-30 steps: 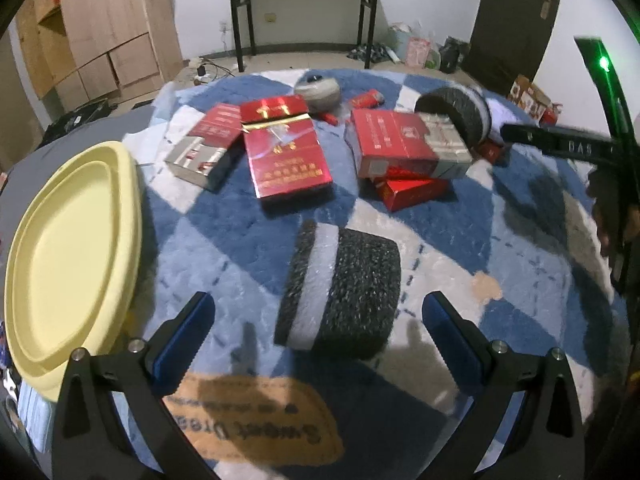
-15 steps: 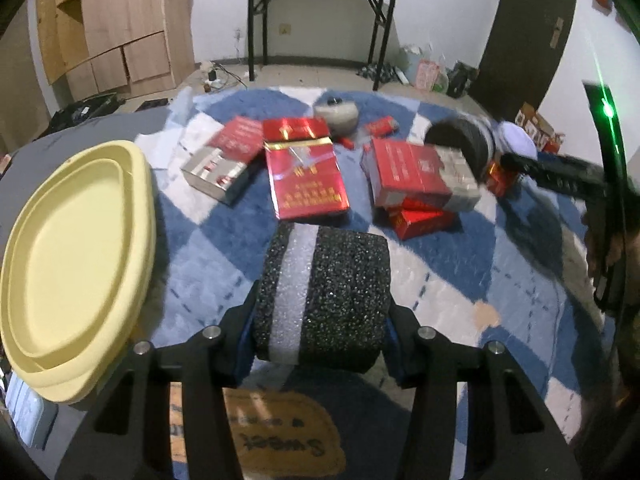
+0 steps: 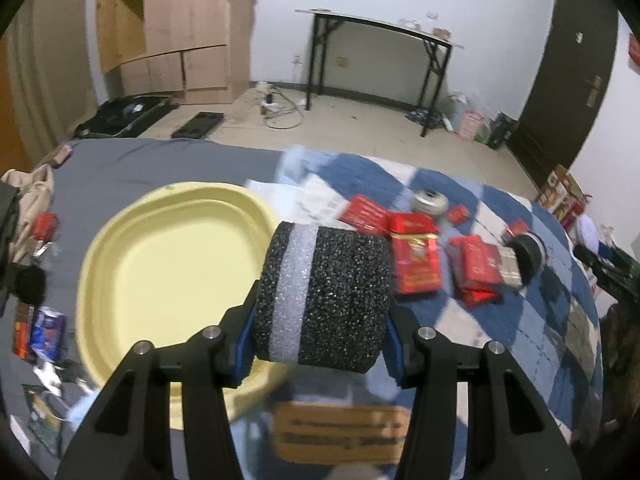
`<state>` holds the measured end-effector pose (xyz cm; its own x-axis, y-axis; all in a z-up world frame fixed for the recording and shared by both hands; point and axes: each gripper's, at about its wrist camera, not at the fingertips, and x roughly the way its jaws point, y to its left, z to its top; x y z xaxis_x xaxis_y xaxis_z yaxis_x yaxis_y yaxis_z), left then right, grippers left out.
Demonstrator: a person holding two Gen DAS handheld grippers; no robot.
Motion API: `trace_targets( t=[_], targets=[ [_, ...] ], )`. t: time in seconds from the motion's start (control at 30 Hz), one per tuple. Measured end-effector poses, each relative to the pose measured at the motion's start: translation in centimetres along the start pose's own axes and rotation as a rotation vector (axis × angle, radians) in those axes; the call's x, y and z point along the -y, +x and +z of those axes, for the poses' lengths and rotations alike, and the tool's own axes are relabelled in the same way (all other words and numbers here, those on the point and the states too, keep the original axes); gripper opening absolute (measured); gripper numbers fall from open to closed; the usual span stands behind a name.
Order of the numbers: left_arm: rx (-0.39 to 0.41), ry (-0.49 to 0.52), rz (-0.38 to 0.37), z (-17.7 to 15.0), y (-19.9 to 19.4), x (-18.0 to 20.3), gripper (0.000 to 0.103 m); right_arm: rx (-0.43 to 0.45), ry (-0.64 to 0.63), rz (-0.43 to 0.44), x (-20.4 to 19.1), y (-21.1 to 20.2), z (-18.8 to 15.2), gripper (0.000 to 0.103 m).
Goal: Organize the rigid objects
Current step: 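Grasp the black foam cylinder with the left tool while the right tool grasps the lavender plush ball, then carry both items over the yellow basin and open both tools to drop them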
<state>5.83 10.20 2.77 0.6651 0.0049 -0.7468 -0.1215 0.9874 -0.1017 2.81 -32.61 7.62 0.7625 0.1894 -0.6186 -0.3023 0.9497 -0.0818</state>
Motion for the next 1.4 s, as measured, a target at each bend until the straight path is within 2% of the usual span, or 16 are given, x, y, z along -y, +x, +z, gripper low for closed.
trace_targets(
  t=[0.2,0.3,0.4,0.47,0.57,0.63,0.73,0.83,0.97,1.1,1.17,1.2,1.23,1.3,1.33,1.4],
  targets=[
    [0.012,0.013,0.057,1.4,-1.2,-5.1,0.053,-0.006,-0.014,0.01,-0.8,-0.7,0.0,0.055],
    [0.02,-0.02,0.091,2.4,-1.0,-8.3,0.053,0.035,-0.081,0.05,-4.0,-2.2,1.8,0.055],
    [-0.026,-0.112,0.093,2.8,0.7,-12.2,0.053,0.077,-0.188,0.165,-10.9,-3.0,4.4,0.055],
    [-0.07,-0.145,0.125,2.5,2.1,-14.3,0.053,0.061,-0.242,0.283,-16.9,-2.3,5.9,0.055],
    [-0.148,-0.145,0.142,1.9,4.5,-16.0,0.053,0.008,-0.293,0.444,-25.7,0.1,6.4,0.055],
    [-0.191,-0.149,0.164,1.3,6.2,-16.7,0.053,-0.055,-0.353,0.507,-31.7,2.6,5.6,0.055],
    [-0.239,-0.156,0.16,0.3,8.2,-17.8,0.053,-0.139,-0.438,0.527,-37.6,5.9,4.1,0.055],
    [-0.264,-0.155,0.156,-0.5,9.2,-18.5,0.053,-0.186,-0.51,0.506,-41.1,8.7,3.3,0.055],
    [-0.28,-0.195,0.14,-1.0,9.9,-19.3,0.053,-0.248,-0.527,0.484,-43.0,12.4,3.6,0.055],
    [-0.289,-0.189,0.147,-1.4,10.4,-19.2,0.053,-0.282,-0.562,0.453,-44.7,14.5,3.7,0.056],
    [-0.292,-0.174,0.155,-1.7,10.6,-18.9,0.055,-0.297,-0.527,0.463,-44.9,15.4,4.0,0.059],
    [-0.292,-0.163,0.156,-1.7,10.4,-18.7,0.058,-0.301,-0.524,0.457,-45.2,15.8,4.2,0.06],
    [-0.296,-0.16,0.16,-1.6,10.2,-18.6,0.069,-0.293,-0.528,0.451,-45.2,15.8,4.3,0.065],
    [-0.27,-0.174,0.151,-0.9,9.2,-18.5,0.079,-0.271,-0.523,0.447,-44.8,14.8,4.3,0.082],
    [-0.231,-0.181,0.154,-0.2,8.2,-18.3,0.085,-0.251,-0.507,0.462,-44.3,14.1,4.5,0.089],
    [-0.152,-0.198,0.152,1.0,6.0,-17.8,0.097,-0.22,-0.478,0.471,-43.4,11.7,4.2,0.093]
  ],
)
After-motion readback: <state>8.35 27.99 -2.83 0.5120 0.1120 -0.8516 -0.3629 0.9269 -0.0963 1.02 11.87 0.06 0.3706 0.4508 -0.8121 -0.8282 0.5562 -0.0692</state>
